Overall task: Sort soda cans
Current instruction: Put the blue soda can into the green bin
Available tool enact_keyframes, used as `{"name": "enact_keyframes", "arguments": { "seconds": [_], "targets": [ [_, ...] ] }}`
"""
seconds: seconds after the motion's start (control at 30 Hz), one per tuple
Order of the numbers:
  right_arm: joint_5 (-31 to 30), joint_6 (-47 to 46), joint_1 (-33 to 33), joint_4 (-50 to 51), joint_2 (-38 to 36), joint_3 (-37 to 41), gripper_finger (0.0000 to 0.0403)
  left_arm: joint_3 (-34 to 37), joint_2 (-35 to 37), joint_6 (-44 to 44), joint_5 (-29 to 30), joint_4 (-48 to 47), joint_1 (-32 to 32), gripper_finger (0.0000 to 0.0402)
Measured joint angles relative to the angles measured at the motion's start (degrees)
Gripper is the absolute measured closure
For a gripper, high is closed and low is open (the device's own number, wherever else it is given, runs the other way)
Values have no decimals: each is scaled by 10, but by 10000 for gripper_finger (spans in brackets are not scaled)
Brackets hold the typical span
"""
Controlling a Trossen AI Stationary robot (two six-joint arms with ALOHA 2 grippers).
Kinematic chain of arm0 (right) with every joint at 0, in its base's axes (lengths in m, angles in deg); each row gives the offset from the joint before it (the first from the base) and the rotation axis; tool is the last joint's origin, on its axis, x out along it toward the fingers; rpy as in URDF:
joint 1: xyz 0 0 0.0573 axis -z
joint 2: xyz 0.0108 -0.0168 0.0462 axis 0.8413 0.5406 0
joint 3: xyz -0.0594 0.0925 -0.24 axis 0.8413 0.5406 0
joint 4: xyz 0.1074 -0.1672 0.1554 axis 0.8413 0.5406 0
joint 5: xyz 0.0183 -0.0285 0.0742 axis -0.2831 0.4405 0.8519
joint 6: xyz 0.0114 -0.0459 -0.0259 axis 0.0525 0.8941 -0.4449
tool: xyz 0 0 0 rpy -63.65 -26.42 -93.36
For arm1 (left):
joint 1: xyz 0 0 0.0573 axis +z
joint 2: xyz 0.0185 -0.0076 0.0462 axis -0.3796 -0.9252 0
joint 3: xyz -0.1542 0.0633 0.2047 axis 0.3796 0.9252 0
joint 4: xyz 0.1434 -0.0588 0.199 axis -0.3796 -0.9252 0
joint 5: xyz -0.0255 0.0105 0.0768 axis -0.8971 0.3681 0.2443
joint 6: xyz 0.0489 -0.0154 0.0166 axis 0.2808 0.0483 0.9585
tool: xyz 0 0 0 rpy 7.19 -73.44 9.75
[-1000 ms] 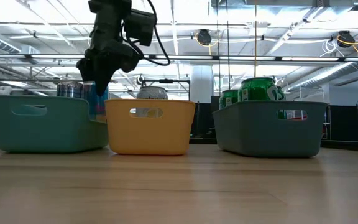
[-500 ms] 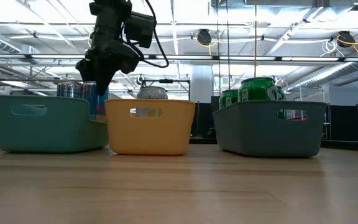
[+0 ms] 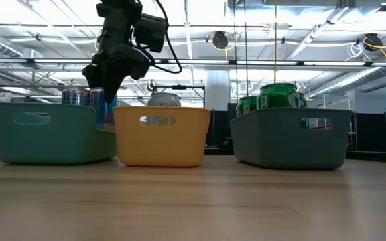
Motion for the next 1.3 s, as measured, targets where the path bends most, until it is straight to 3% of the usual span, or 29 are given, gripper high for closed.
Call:
{"name": "enact_keyframes", "arguments": {
  "seconds": [0.57,0.97,1.3],
  "targets": [
    [0,2,0,1,0,0,101,0,0,20,1,16,0,137],
    [0,2,0,-5,0,0,101,0,0,20,33,31,0,40],
    [5,13,0,-6,0,0,101,-92,1,4,41,-69,0,31]
  ]
}}
